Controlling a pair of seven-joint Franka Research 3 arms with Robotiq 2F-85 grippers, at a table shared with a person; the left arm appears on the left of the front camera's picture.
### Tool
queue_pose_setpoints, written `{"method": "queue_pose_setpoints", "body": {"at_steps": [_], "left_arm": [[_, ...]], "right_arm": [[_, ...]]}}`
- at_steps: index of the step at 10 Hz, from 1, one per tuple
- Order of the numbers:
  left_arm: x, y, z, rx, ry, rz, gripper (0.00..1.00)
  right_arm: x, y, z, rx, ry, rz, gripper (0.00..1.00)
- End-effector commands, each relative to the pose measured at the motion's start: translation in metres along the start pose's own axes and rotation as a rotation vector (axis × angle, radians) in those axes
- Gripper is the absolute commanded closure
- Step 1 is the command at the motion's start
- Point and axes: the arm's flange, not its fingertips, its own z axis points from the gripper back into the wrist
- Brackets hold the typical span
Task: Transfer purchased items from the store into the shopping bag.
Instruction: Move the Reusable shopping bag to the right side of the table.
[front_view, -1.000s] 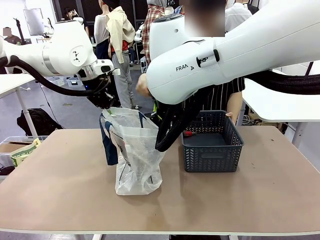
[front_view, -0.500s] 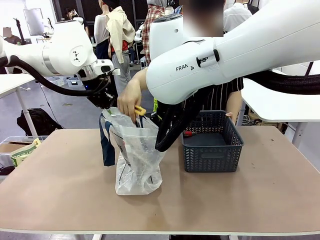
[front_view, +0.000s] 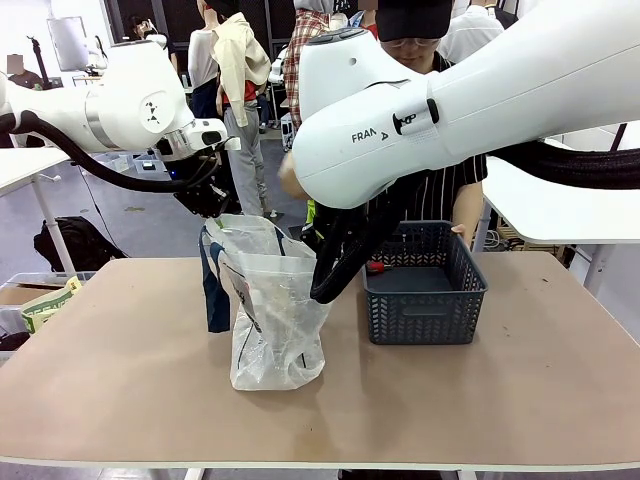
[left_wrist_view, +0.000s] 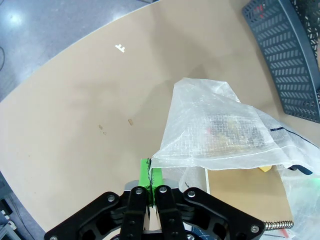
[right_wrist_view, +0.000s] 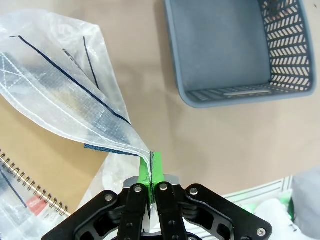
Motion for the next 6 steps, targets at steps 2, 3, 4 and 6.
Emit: {"method": "queue_pose_setpoints", "body": {"at_steps": [2,3,4,6], "left_arm": [[-0.0004,0.0012,0.0008,0.004,-0.006,0.003,1.0],[-0.0004,0.0012,0.0008,0.004,-0.006,0.003,1.0],[-0.0004,0.0012,0.0008,0.004,-0.006,0.003,1.0],[-0.0004,0.0012,0.0008,0.004,-0.006,0.003,1.0]], "right_arm": [[-0.0011,-0.0007,-0.0007,-0.001,-0.001,0.008,1.0],[-0.0011,-0.0007,-0.0007,-0.001,-0.001,0.008,1.0],[-0.0011,-0.0007,-0.0007,-0.001,-0.001,0.008,1.0],[-0.0011,-0.0007,-0.0007,-0.001,-0.001,0.008,1.0]]}}
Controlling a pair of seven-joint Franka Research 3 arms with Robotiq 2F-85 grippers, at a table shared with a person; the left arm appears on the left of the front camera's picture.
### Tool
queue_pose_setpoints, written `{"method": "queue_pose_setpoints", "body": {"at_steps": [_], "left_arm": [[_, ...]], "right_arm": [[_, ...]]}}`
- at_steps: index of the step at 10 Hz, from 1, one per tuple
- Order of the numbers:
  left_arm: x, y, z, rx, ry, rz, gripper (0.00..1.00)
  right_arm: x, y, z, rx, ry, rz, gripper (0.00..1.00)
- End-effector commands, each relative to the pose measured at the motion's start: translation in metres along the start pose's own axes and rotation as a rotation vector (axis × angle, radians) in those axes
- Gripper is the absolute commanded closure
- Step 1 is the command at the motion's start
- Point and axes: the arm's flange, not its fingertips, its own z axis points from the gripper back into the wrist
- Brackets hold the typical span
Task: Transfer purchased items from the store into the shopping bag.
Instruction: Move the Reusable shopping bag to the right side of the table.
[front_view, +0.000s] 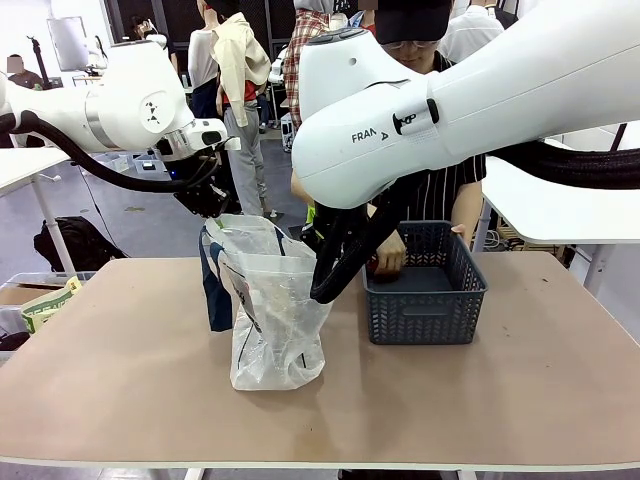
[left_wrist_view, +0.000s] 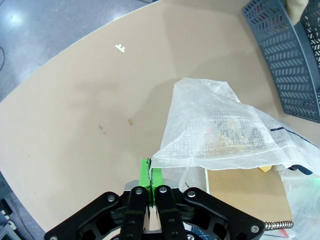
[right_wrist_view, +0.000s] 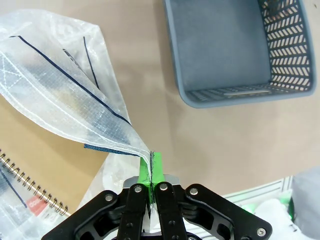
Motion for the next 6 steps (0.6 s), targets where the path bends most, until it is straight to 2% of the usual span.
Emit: {"method": "queue_pose_setpoints", "body": {"at_steps": [1,6], "left_arm": [[-0.0004,0.0012,0.0008,0.004,-0.006,0.003,1.0],[-0.0004,0.0012,0.0008,0.004,-0.006,0.003,1.0]], "right_arm": [[-0.0011,-0.0007,-0.0007,-0.001,-0.001,0.008,1.0],[-0.0011,-0.0007,-0.0007,-0.001,-0.001,0.008,1.0]]}}
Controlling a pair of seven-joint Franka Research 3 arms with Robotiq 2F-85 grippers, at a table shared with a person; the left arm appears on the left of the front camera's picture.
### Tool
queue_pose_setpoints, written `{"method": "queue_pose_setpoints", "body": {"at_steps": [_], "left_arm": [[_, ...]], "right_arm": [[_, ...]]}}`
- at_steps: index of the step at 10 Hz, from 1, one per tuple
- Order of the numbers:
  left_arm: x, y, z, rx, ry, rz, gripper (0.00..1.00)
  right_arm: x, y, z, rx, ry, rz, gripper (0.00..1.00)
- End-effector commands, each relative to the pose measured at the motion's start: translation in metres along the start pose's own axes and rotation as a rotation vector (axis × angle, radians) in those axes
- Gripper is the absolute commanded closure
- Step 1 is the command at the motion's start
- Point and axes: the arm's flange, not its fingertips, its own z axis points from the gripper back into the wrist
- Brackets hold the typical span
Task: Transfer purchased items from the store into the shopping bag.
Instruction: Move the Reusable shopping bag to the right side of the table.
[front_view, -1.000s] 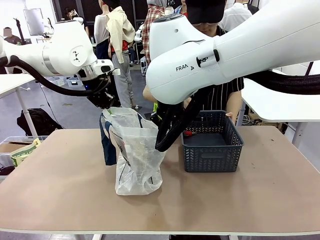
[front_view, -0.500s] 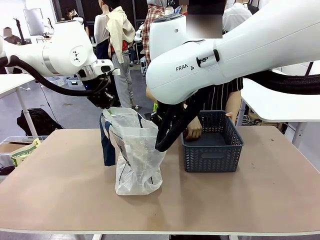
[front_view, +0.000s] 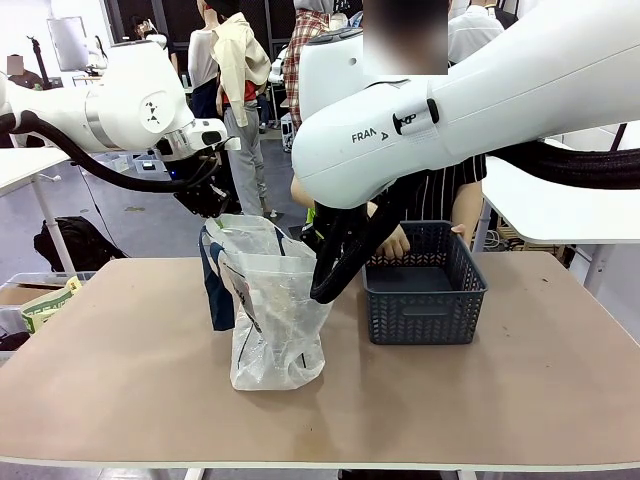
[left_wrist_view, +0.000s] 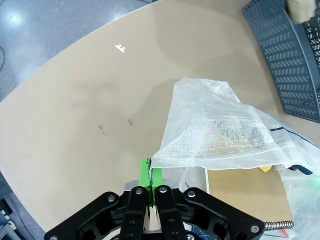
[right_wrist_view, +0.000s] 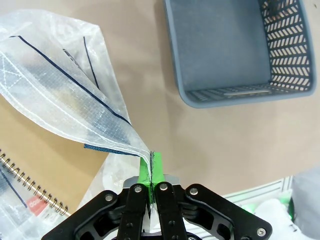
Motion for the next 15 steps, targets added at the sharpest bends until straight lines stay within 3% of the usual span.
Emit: {"method": "queue_pose_setpoints", "body": {"at_steps": [1,15], "left_arm": [[-0.0004,0.0012,0.0008,0.004,-0.006,0.003,1.0],[-0.0004,0.0012,0.0008,0.004,-0.006,0.003,1.0]], "right_arm": [[-0.0011,-0.0007,-0.0007,-0.001,-0.001,0.008,1.0],[-0.0011,-0.0007,-0.0007,-0.001,-0.001,0.008,1.0]]}}
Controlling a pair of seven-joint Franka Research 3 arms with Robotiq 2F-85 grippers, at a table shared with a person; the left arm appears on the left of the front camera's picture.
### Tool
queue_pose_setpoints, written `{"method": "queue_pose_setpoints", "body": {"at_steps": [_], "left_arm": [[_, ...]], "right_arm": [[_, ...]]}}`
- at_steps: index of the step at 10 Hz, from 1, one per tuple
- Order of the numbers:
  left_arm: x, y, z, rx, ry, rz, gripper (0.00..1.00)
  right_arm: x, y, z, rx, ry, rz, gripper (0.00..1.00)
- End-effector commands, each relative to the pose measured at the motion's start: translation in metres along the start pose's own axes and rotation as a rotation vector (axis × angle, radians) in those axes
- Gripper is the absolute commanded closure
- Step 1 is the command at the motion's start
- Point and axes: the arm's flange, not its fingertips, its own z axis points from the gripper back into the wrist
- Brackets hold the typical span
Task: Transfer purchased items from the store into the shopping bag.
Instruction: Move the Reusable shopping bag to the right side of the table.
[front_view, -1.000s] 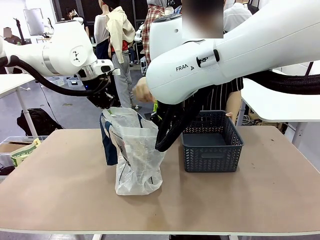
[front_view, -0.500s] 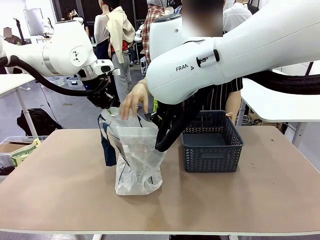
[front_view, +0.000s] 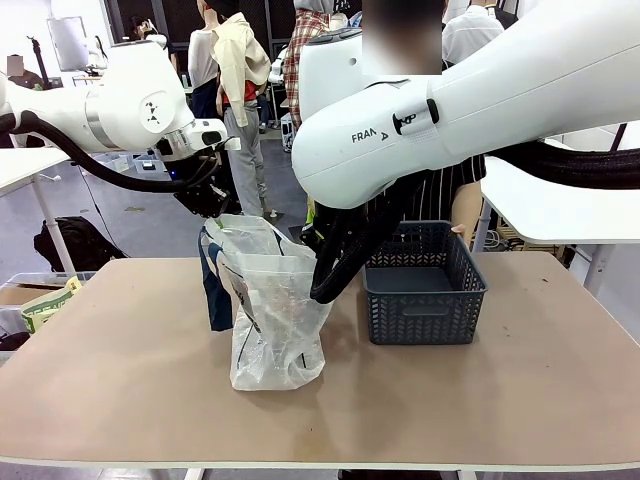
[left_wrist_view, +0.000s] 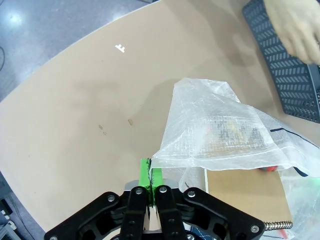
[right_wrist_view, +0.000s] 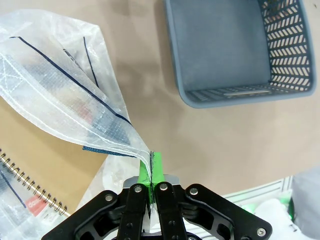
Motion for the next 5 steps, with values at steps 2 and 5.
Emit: {"method": "queue_pose_setpoints", "body": {"at_steps": [2,5], "left_arm": [[0.0,0.0,0.0,0.0,0.0,0.0,1.0],[-0.002,-0.01,-0.004,-0.179,-0.024,0.026,1.0]], "right_arm": [[0.0,0.0,0.0,0.0,0.0,0.0,1.0],[-0.003,0.036,0.011,0.067,-0.012,0.101,1.0]]}}
